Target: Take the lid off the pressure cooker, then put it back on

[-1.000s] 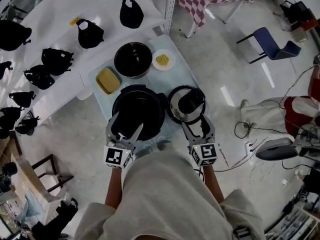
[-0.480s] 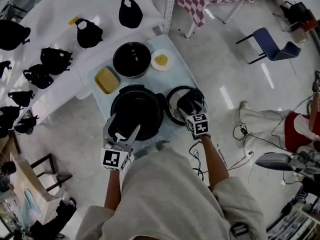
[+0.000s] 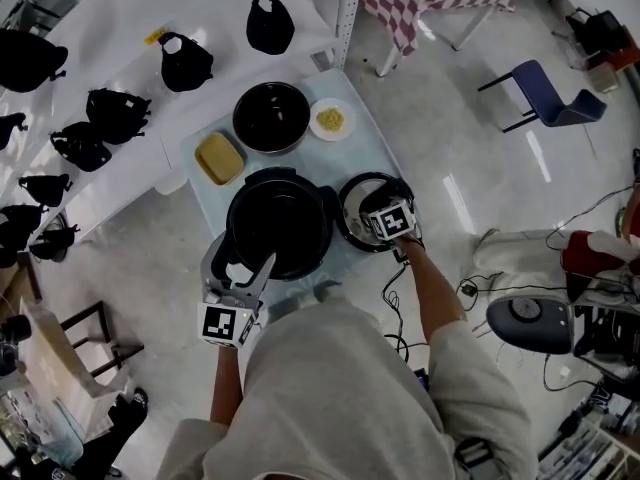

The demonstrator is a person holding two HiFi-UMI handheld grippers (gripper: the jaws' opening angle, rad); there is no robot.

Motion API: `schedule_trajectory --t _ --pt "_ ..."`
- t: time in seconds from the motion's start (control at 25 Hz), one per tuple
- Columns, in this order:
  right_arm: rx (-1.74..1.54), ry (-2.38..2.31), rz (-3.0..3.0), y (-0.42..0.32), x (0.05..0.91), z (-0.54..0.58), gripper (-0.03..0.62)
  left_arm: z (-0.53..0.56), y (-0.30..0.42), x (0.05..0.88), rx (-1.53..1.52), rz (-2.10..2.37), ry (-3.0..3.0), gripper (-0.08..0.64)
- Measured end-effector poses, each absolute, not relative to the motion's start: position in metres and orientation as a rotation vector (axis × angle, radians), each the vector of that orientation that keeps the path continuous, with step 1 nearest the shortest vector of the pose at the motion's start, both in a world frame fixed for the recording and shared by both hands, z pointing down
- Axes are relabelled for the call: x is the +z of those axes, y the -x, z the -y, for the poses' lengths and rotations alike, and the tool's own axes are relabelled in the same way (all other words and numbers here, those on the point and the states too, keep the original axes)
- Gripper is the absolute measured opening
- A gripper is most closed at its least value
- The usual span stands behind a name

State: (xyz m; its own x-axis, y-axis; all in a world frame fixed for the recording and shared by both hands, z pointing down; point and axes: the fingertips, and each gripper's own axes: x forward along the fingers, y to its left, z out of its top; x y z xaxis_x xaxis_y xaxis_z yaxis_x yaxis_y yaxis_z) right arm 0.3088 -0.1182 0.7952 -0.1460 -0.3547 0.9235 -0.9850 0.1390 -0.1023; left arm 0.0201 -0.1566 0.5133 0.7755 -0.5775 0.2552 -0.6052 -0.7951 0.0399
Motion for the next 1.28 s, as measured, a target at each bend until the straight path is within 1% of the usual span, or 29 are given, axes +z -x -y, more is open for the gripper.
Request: schedule_trajectory --t 0.08,0.12,0.36,0.52,0.6,0.76,1.04,1.12,1.28 --pt "1.024 -1.284 1.581 -0.311 0.802 0.116 0.306 0.155 -0.017 0.514 0.369 0.956 -2.848 0.356" --pt "1.026 -1.267 1.567 -0.311 0.805 0.115 0.291 0.154 -0.015 0.515 0.392 0.957 -2.844 0.356" --pt "1.045 -1.236 1.551 -0.311 0.808 0.116 0.294 0.155 -0.008 0.512 0.363 0.990 -2.839 0.354" --pt "1.022 -1.221 1.549 -0.310 0.807 0.116 0.275 0.153 -0.006 0.515 0.399 0.989 -2.812 0.356" --pt "1.014 -1.214 1.521 -0.314 0.806 0.110 0.275 0.152 -0.005 0.516 0.435 0.980 -2.806 0.354" --pt "1.020 -1.240 1.575 -0.310 0.800 0.111 0.273 0.156 -0.004 0.510 0.392 0.996 -2.804 0.354" --pt "0.989 -1.398 1.677 -0.309 0.760 0.096 0.272 0.160 -0.002 0.515 0.391 0.996 -2.799 0.354" --pt "0.977 -1.450 1.702 -0.310 0.742 0.087 0.272 0.162 -0.005 0.514 0.358 0.990 -2.811 0.354" --pt "0.898 -1.568 1.749 -0.309 0.696 0.069 0.272 0.160 -0.005 0.519 0.396 0.965 -2.818 0.354"
